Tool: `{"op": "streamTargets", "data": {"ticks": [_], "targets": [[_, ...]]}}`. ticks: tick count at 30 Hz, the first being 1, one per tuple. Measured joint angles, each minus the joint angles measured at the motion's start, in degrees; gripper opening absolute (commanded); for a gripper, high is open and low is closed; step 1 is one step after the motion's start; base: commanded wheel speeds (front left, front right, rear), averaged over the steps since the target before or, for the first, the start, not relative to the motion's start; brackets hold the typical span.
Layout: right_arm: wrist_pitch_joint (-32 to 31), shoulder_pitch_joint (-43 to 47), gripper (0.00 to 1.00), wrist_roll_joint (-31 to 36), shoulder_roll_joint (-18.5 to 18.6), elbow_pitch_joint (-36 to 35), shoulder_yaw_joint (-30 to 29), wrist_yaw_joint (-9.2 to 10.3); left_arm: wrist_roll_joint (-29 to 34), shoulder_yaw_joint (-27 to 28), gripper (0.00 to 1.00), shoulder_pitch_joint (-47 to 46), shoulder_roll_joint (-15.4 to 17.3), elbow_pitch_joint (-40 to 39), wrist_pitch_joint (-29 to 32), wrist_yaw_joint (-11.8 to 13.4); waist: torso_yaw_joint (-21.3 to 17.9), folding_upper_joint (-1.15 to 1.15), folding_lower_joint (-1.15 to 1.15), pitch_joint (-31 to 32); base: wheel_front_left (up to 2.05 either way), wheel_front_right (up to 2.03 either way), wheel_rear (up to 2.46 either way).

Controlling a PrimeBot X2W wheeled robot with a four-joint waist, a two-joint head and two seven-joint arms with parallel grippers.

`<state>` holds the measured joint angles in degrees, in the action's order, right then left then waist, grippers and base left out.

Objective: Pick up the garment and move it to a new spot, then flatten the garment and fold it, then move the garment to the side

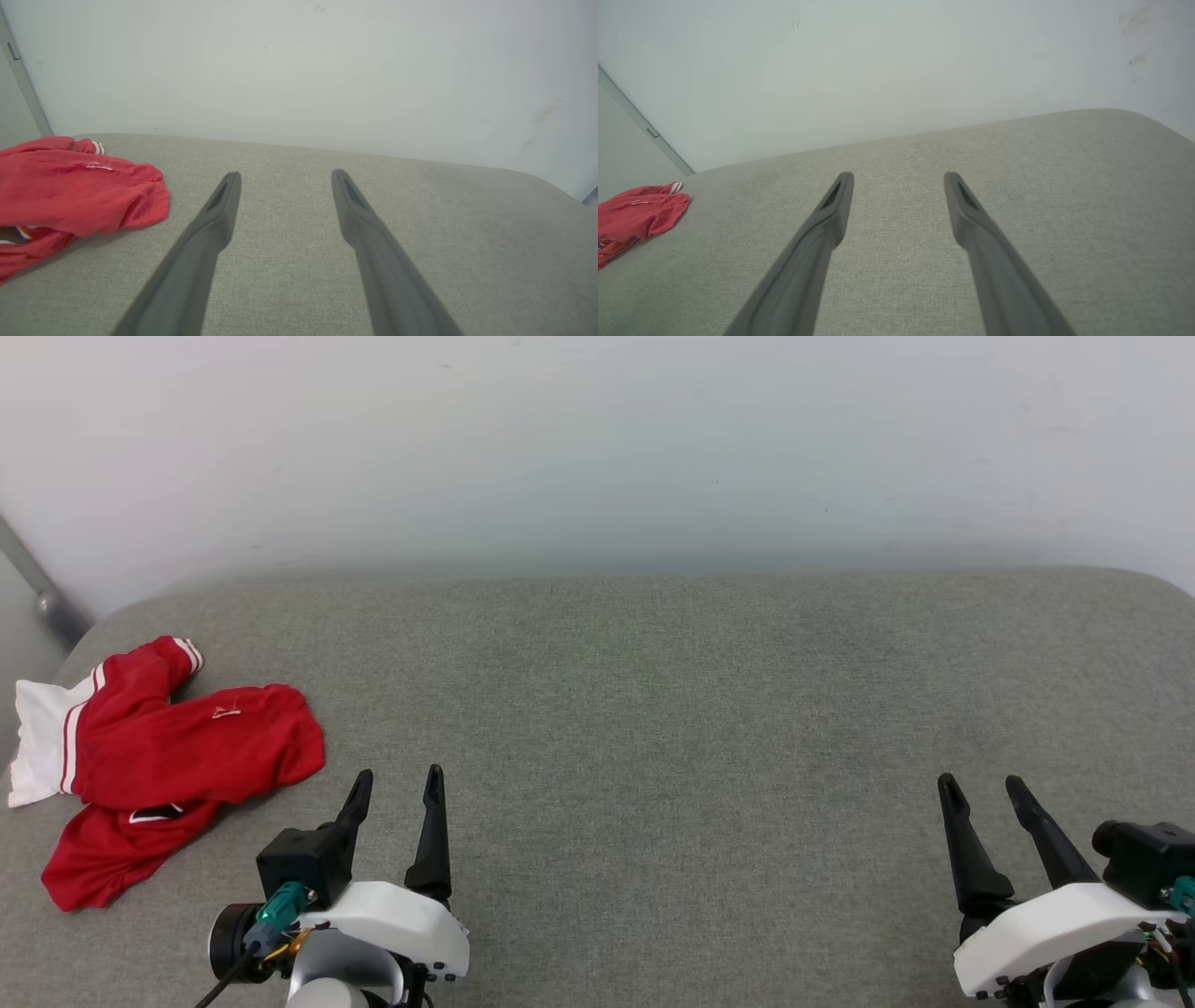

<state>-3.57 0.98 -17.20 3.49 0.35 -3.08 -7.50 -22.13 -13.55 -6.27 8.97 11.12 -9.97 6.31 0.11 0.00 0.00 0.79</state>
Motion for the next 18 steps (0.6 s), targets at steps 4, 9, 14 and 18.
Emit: {"op": "streamTargets", "data": {"ticks": [4, 9, 14, 18], "targets": [[-0.09, 0.23, 1.0, 2.27, -0.09, -0.32, -0.08, 0.0, 1.41, -0.26, 1.0, -0.02, 0.0, 0.24, -0.59, 0.27, 0.02, 0.0, 0.0, 0.01, 0.0, 0.0, 0.0], [-0.33, 0.25, 1.0, 4.87, -0.18, -0.62, -0.16, 0.0, 3.35, -0.62, 1.0, -0.17, -0.01, 0.22, -1.24, 0.48, 0.04, 0.0, 0.0, -0.02, 0.0, 0.0, 0.0], [-0.32, 0.27, 1.0, 7.01, -0.31, -0.96, -0.2, 0.0, 4.93, -0.86, 1.0, -0.21, -0.12, 0.37, -1.82, 0.44, 0.02, 0.0, 0.0, -0.1, 0.0, 0.0, 0.0], [0.02, 0.3, 1.0, 8.59, -0.37, -1.22, -0.47, 0.0, 6.25, -0.99, 1.0, -0.46, -0.18, 0.53, -2.34, 0.43, 0.1, 0.0, 0.0, -0.13, 0.0, 0.0, 0.0]]}}
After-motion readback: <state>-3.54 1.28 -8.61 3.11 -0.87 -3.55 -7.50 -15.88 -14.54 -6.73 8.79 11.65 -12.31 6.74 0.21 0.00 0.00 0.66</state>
